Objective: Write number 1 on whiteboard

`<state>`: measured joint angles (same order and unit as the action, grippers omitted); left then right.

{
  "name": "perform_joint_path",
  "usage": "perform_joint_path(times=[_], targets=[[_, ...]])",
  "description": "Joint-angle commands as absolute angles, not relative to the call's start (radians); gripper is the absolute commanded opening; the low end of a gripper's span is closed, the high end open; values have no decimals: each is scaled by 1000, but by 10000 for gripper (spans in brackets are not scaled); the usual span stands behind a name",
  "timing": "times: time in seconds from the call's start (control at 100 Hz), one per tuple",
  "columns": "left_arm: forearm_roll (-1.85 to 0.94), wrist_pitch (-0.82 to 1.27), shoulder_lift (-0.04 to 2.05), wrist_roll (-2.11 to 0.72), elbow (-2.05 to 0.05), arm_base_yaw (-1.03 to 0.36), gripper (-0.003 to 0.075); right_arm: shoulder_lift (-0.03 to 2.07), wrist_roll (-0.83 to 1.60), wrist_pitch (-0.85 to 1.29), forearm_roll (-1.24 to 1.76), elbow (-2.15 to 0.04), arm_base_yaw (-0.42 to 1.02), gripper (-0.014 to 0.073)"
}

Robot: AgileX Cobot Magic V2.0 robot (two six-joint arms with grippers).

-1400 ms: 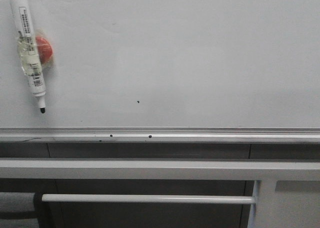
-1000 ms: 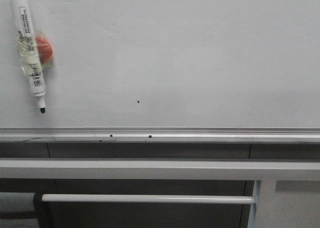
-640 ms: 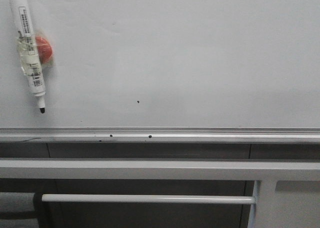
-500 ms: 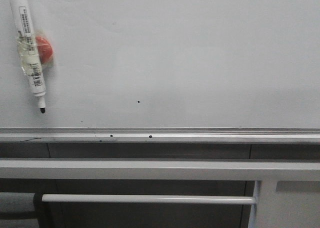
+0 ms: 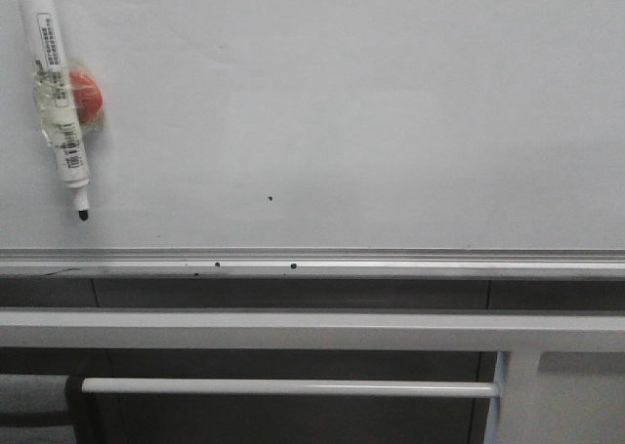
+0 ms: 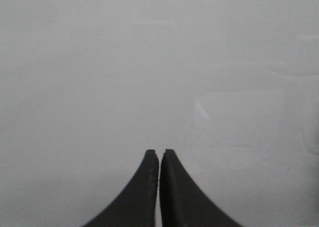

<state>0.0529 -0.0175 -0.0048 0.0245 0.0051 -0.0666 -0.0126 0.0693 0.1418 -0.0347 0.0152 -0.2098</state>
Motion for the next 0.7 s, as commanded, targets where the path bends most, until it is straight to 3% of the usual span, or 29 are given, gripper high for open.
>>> perform_joint_path(times=[0.0, 0.28, 0.38, 0.54, 0.69], targets=[[44, -109, -27, 30, 12, -64, -20, -25, 76, 35, -46, 41, -214, -64], [32, -124, -27, 30, 12, -64, -20, -25, 33, -222, 12, 41, -214, -64], [-93, -170, -27, 34, 12, -64, -20, -25, -42, -256, 103, 33, -214, -64], [-190, -201, -23, 34, -5, -64, -20, -17, -201, -67, 108, -64, -214, -64], [-163, -46, 20, 34, -92, -64, -20, 41, -240, 135, 117, -200, -197, -64]])
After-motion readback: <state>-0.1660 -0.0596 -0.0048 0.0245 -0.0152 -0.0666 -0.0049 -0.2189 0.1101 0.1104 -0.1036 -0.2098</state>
